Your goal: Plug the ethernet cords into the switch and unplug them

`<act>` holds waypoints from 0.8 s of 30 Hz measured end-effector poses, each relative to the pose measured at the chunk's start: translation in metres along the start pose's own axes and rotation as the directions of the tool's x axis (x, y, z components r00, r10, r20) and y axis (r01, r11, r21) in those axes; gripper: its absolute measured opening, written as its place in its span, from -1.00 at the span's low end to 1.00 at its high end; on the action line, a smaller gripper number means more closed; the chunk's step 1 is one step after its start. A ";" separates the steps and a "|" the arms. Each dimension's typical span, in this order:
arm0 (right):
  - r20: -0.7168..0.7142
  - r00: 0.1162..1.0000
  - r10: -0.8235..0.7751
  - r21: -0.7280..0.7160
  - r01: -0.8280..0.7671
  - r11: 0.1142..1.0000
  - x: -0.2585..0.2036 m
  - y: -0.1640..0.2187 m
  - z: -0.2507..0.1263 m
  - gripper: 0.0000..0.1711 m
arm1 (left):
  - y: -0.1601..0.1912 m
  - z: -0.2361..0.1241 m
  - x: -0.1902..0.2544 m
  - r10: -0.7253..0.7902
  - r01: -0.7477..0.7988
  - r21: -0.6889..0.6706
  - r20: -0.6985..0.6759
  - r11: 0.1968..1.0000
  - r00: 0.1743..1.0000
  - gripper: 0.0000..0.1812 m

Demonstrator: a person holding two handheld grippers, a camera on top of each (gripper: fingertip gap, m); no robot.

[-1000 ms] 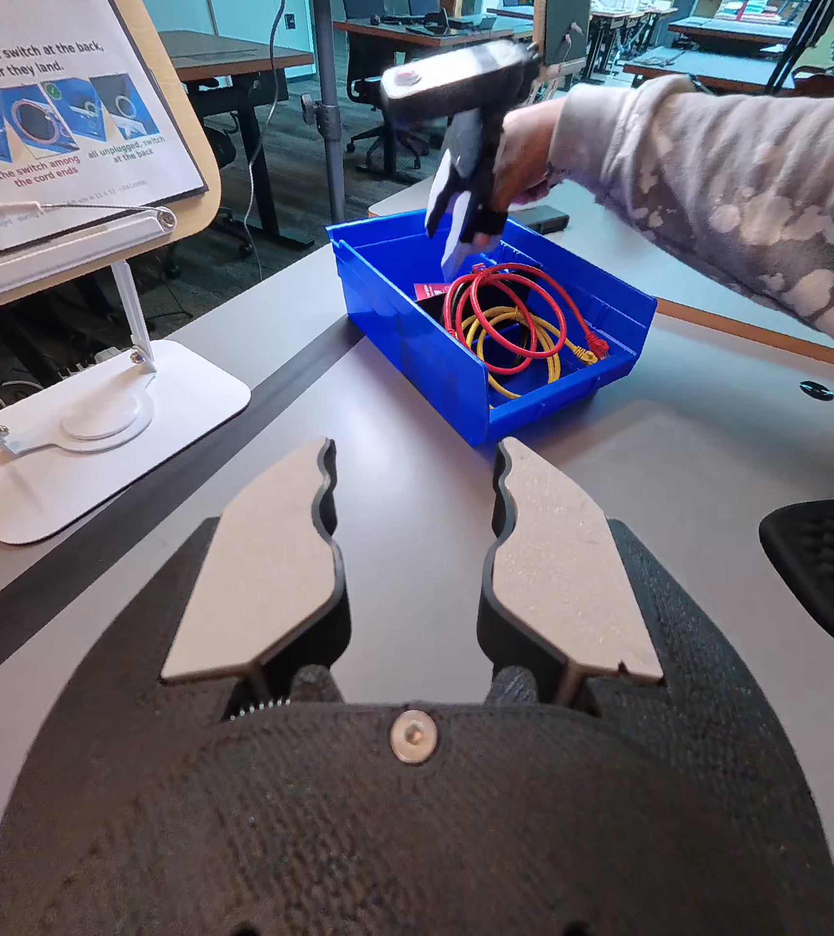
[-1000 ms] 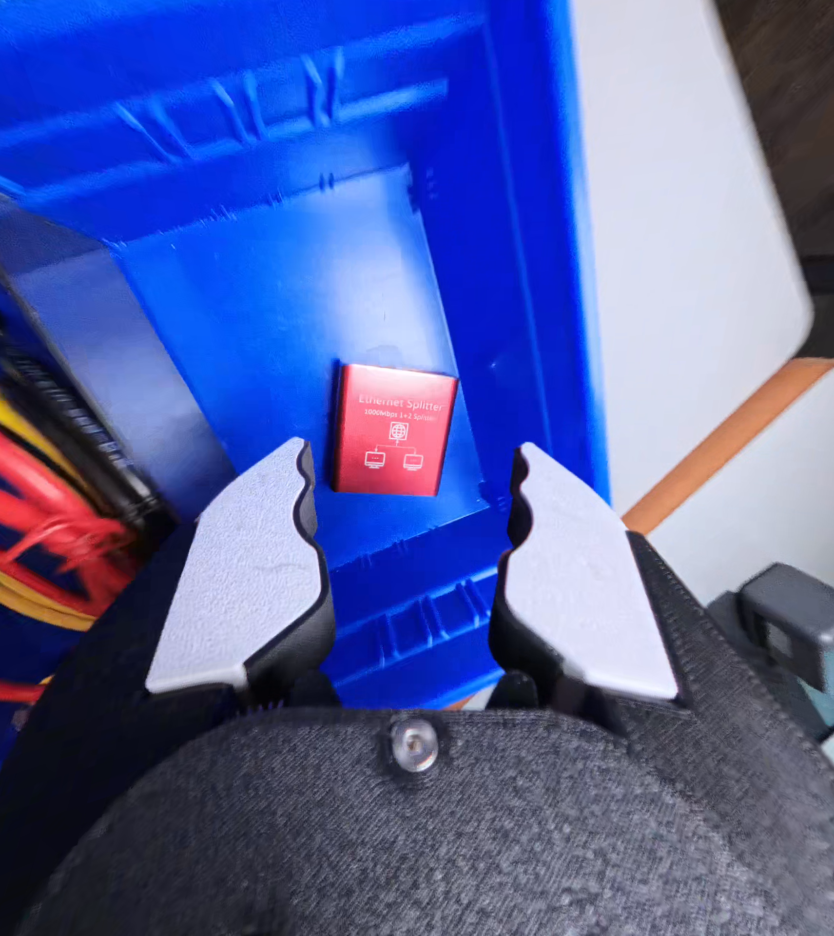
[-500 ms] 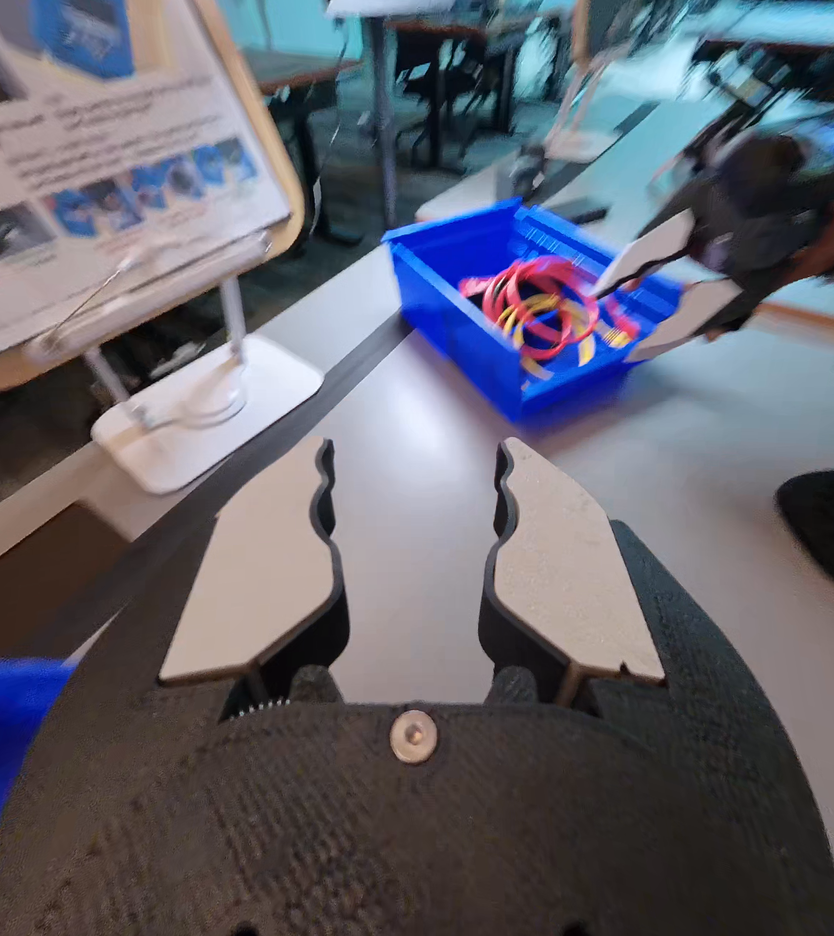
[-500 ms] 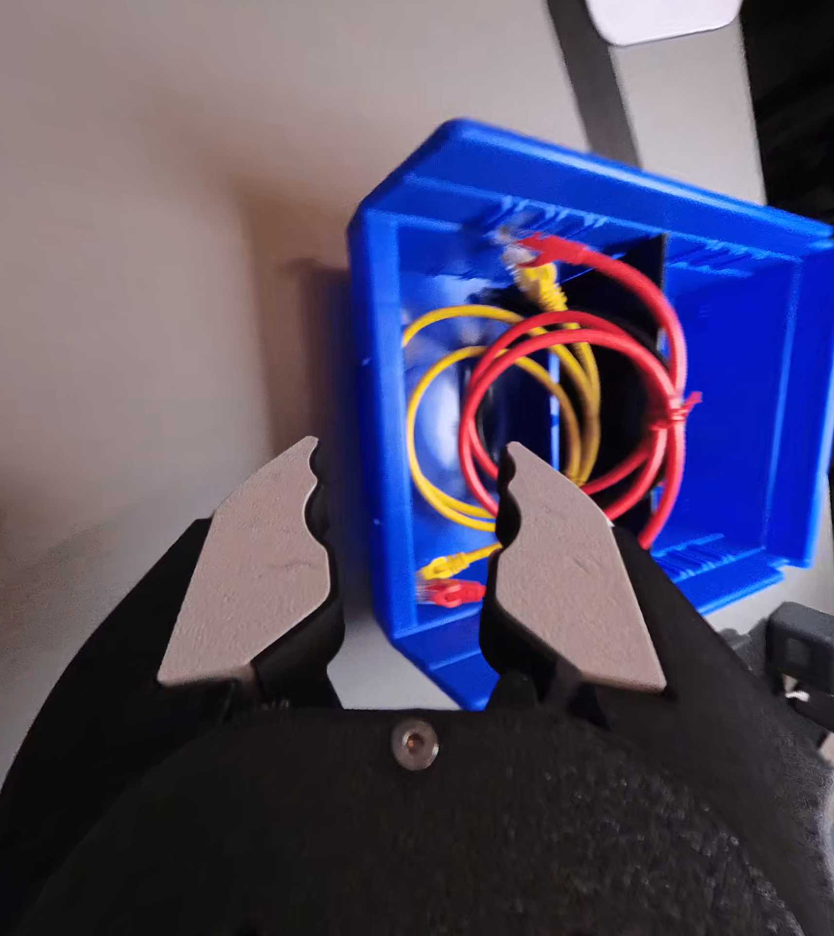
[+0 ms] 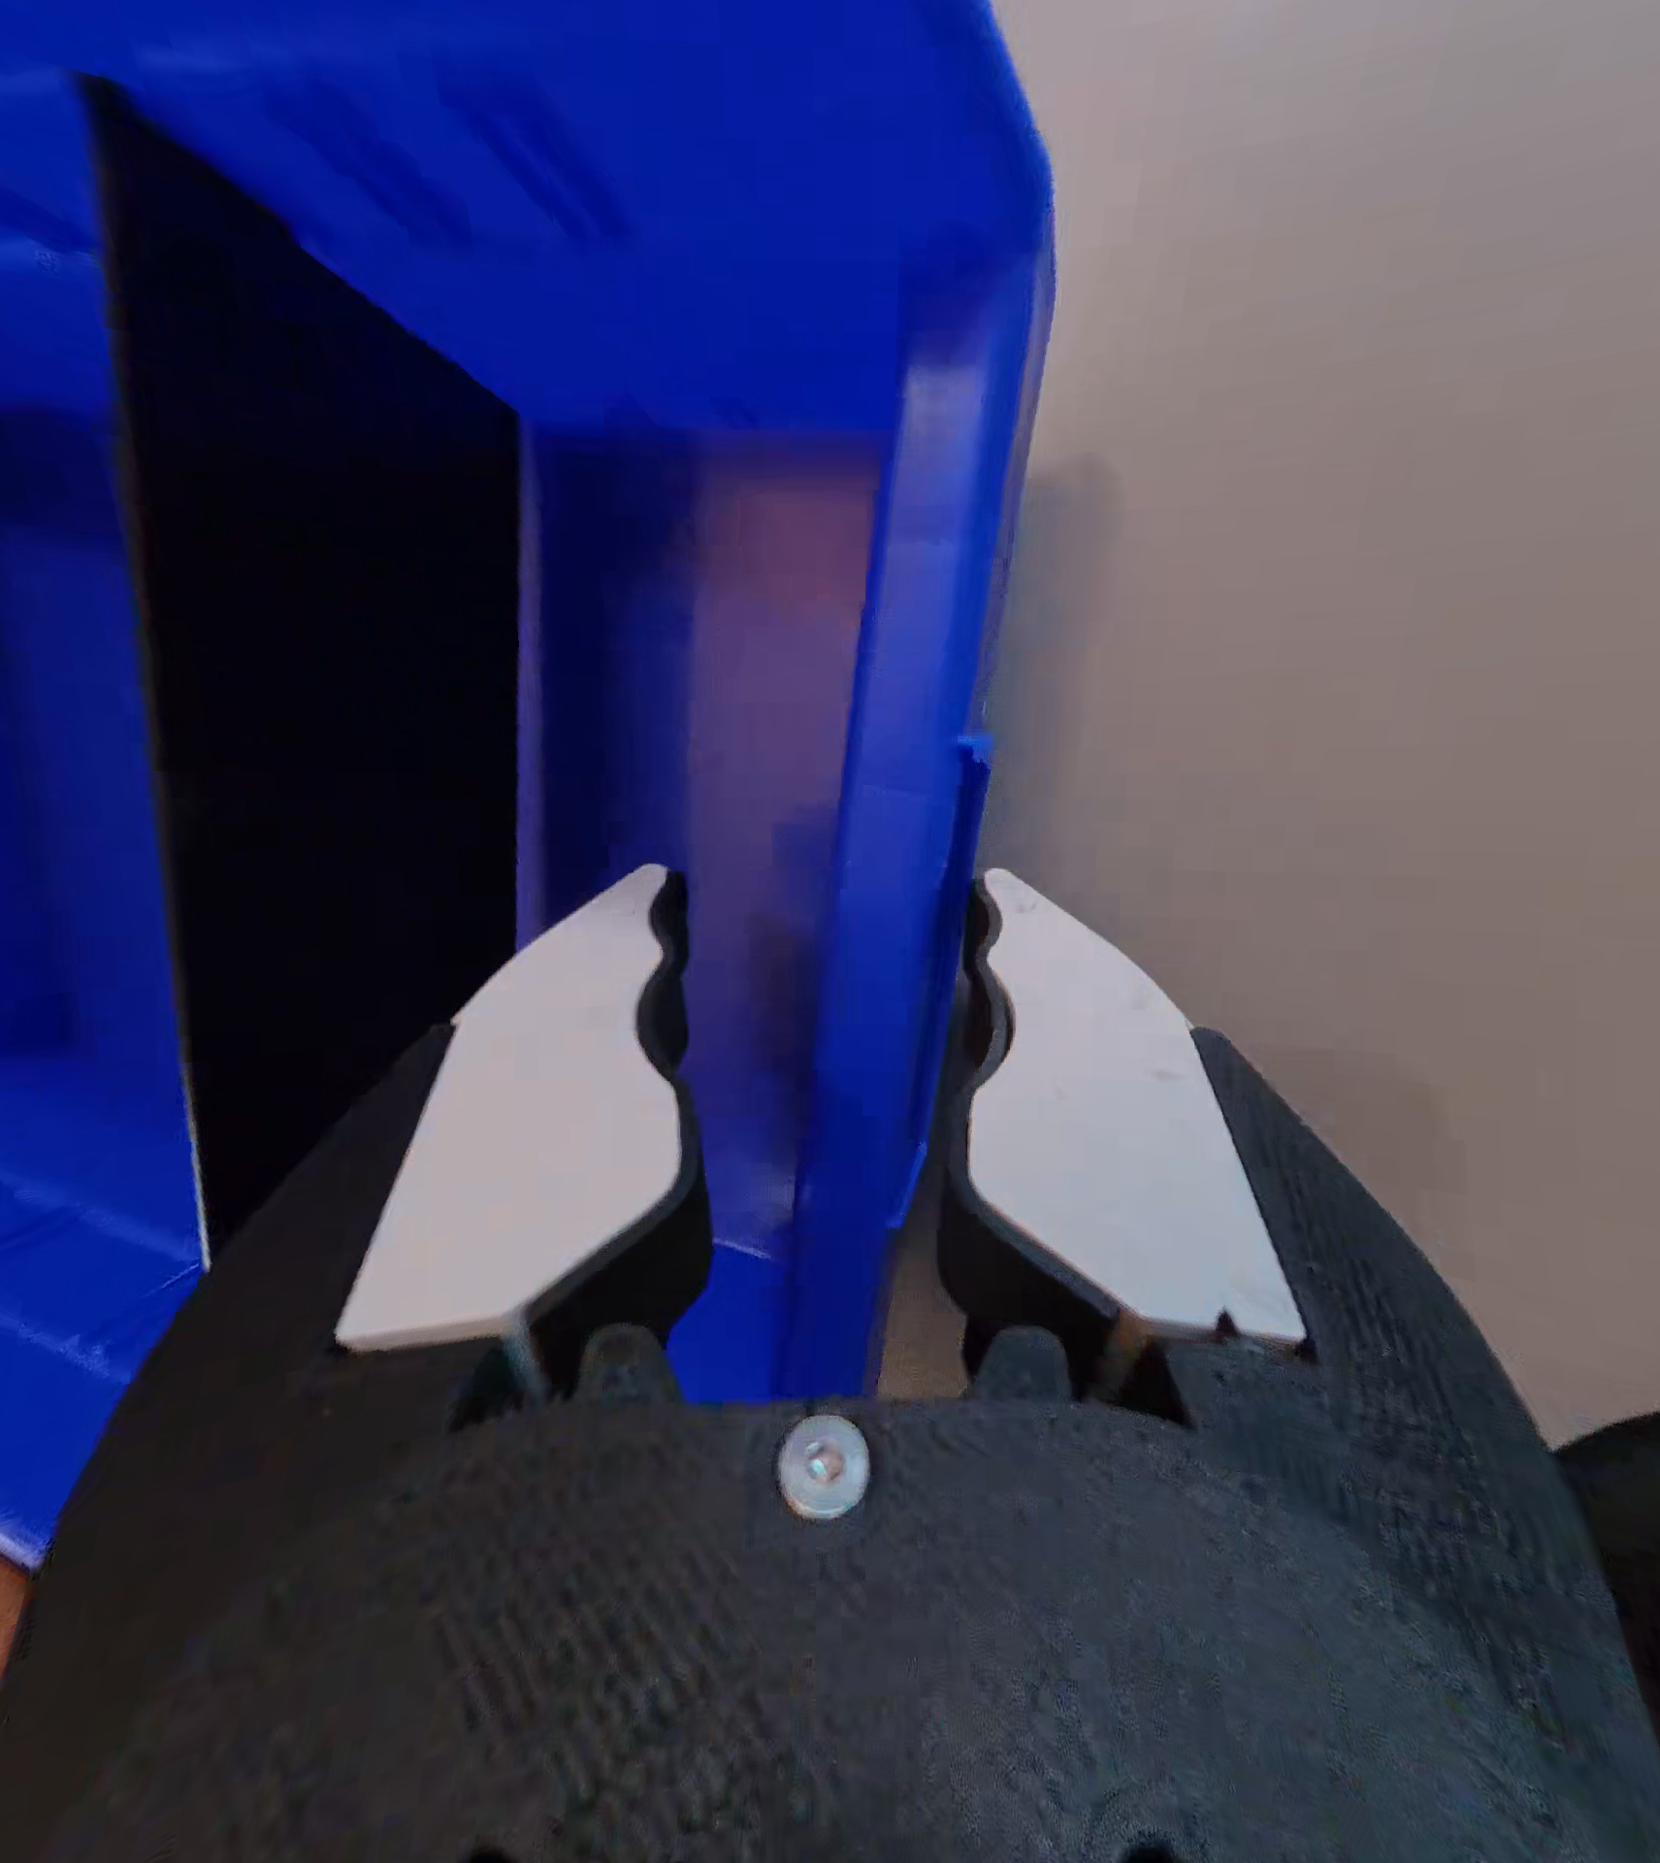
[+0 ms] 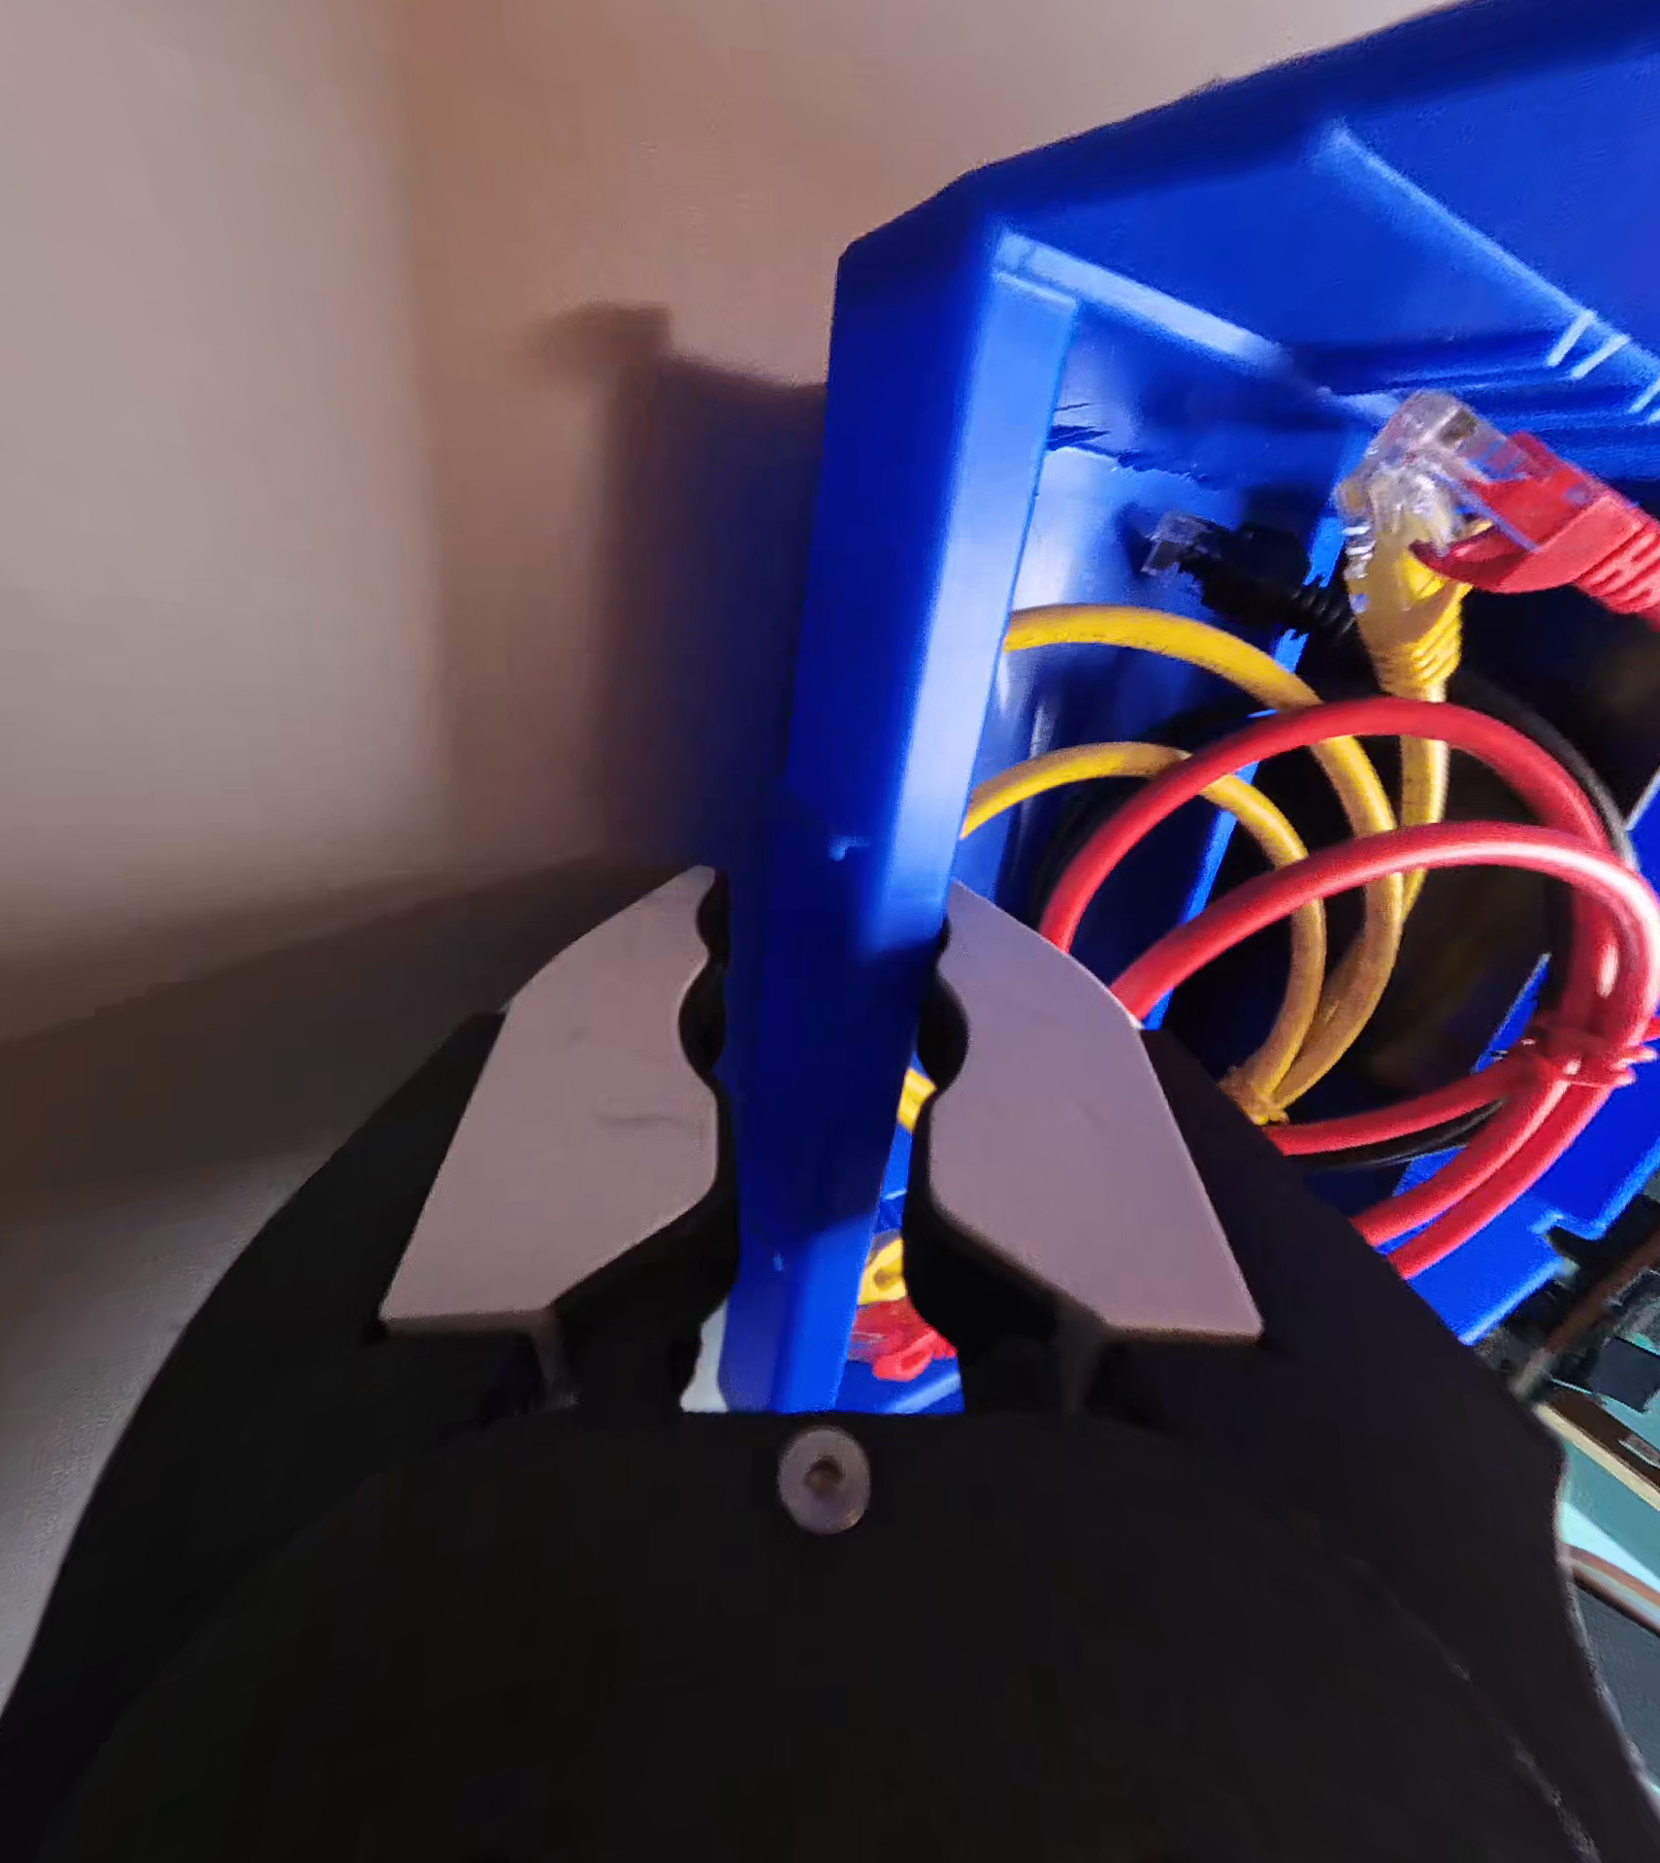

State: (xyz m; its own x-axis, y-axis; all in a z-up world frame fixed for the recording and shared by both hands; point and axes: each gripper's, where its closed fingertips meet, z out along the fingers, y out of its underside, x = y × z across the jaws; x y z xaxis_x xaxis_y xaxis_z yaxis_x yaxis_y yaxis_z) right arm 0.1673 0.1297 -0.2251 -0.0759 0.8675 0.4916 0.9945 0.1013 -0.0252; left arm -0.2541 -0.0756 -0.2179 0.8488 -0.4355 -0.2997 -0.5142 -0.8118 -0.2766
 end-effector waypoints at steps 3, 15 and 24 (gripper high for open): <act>-0.021 0.999 -0.037 0.008 0.037 0.999 0.003 -0.001 0.001 -0.65 | 0.005 0.011 0.005 0.074 -0.075 -0.096 -0.010 0.993 0.997 -0.69; -0.116 0.967 -0.226 0.173 0.244 0.954 -0.056 -0.032 -0.034 -0.65 | -0.059 0.012 0.059 0.362 -0.362 -0.009 -0.009 0.932 0.932 -0.69; -0.171 0.958 -0.229 0.360 0.277 0.891 -0.115 -0.064 -0.082 -0.59 | -0.135 0.016 0.091 0.665 -0.688 0.117 0.183 0.716 0.724 -0.66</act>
State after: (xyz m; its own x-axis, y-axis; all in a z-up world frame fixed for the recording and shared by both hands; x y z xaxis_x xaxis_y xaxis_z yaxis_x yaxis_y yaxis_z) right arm 0.1183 -0.0160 -0.2088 -0.2886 0.7248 0.6257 0.8392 0.5060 -0.1991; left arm -0.1093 0.0000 -0.2225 0.2497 -0.7843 -0.5679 -0.9666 -0.2365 -0.0985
